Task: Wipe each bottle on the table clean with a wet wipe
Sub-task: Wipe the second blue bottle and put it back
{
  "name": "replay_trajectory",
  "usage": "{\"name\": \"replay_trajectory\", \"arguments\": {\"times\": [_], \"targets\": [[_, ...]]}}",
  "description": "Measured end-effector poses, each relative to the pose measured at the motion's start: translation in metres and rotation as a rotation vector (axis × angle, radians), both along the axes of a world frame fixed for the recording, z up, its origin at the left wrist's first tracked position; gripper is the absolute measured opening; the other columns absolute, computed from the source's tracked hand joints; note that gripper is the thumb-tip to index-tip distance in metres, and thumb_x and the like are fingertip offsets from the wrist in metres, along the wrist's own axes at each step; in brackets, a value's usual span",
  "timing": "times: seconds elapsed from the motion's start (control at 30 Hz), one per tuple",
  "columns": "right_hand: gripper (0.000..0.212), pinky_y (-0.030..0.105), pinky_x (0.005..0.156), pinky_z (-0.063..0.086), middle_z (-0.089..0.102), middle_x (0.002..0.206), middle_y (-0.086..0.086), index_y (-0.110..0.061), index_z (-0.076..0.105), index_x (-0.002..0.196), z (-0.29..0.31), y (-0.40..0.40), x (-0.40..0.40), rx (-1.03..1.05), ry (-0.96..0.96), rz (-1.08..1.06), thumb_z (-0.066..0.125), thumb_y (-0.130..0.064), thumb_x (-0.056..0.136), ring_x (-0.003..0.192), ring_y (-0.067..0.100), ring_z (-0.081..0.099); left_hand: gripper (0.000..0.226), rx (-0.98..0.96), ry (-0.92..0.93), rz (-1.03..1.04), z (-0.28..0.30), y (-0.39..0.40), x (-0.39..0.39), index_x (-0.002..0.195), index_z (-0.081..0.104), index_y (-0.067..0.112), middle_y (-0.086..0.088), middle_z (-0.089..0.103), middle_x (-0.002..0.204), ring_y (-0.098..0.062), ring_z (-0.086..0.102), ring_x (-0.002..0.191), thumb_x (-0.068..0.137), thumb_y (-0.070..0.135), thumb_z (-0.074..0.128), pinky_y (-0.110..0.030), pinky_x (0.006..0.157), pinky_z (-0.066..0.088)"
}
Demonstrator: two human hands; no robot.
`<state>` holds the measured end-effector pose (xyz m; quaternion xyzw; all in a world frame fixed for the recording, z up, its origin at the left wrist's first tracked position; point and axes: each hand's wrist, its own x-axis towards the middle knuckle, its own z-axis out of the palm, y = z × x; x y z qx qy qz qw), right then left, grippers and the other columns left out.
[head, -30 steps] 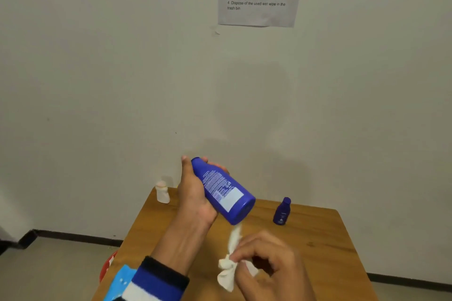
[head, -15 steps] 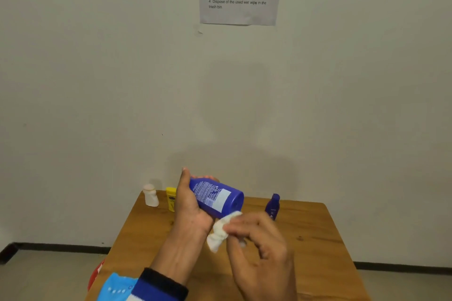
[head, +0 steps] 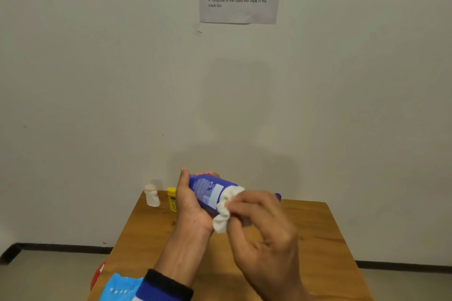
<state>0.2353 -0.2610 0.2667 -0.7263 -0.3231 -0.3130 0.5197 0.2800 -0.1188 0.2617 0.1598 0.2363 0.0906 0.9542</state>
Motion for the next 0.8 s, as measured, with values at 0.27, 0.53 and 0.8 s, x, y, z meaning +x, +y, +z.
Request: {"name": "replay_trajectory", "arguments": {"times": [0.27,0.53,0.8], "targets": [[0.021,0.02,0.066,0.055,0.072,0.08,-0.003,-0.021,0.078,0.072,-0.03,-0.018,-0.001,0.228,0.444,0.211,0.075,0.0,0.071,0.076,0.015,0.071,0.032,0.051,-0.181,-0.061,0.002,0.026,-0.001,0.094,0.068,0.013,0.001,0.074,0.088,-0.014,0.071,0.086,0.09,0.045,0.064,-0.032,0.081,0.059],[0.022,0.025,0.077,0.058,0.069,0.096,-0.011,-0.023,0.076,0.091,-0.02,-0.005,0.001,0.075,0.439,0.206,0.075,-0.004,0.081,0.097,0.015,0.068,0.038,0.342,-0.182,-0.378,-0.003,-0.009,-0.004,0.1,0.069,0.005,-0.008,0.062,0.087,-0.017,0.057,0.064,0.092,0.041,0.059,-0.031,0.06,0.051],[0.022,0.017,0.072,0.053,0.07,0.095,-0.012,-0.021,0.077,0.095,-0.006,-0.009,0.035,-0.059,0.346,0.068,0.073,-0.004,0.083,0.092,0.014,0.068,0.035,0.455,-0.158,-0.338,-0.001,-0.027,-0.012,0.114,0.062,-0.003,-0.018,0.075,0.102,-0.028,0.073,0.091,0.085,0.017,0.063,-0.036,0.072,0.062]]}}
